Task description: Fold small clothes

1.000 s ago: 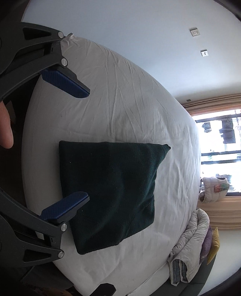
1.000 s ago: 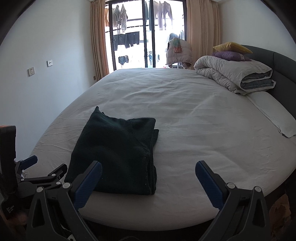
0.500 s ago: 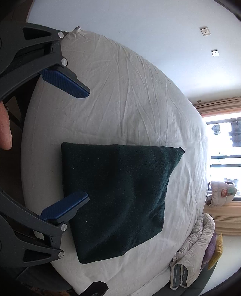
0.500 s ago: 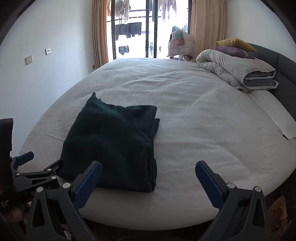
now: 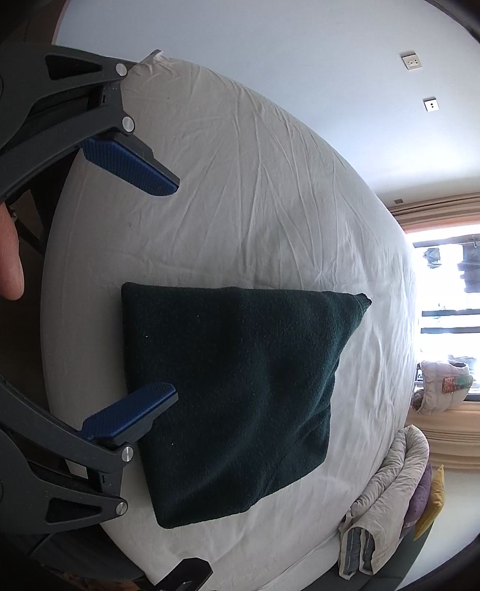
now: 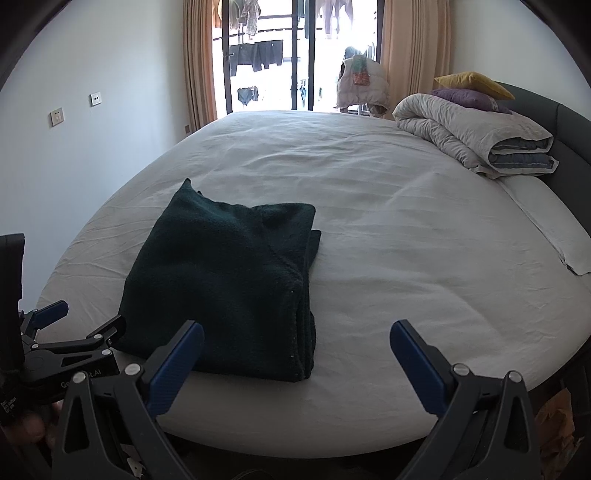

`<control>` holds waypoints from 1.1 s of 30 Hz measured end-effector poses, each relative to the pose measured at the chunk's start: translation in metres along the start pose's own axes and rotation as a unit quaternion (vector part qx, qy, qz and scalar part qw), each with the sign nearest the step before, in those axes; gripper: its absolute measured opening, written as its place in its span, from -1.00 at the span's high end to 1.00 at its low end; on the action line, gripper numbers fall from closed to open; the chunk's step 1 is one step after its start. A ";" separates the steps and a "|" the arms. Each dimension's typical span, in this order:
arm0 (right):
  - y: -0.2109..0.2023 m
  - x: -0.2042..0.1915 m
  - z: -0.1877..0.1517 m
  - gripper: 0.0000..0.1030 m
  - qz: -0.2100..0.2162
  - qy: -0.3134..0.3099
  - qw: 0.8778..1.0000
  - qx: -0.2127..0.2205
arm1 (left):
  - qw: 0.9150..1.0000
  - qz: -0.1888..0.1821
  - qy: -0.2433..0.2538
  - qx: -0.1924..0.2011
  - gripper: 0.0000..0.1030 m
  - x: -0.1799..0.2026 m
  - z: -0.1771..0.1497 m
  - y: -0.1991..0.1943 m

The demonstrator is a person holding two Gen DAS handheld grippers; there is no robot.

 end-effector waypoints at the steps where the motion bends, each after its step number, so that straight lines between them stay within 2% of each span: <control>1: 0.000 0.000 0.000 -1.00 0.000 0.000 1.000 0.000 | 1.000 0.000 0.000 0.000 -1.00 0.000 0.000 0.000; 33: 0.001 0.000 0.000 -1.00 0.000 0.000 1.000 0.001 | 1.000 0.001 -0.001 0.002 -1.00 0.000 0.002 0.000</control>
Point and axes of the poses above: each gripper's, at about its wrist camera, not at the fingertips, and y roughly the way its jaws point, x to its right, z to its top, the point moved 4 cm from there along y, roughly the way its jaws point, and after that the axes turned 8 degrees about x, right-handed, at the moved point
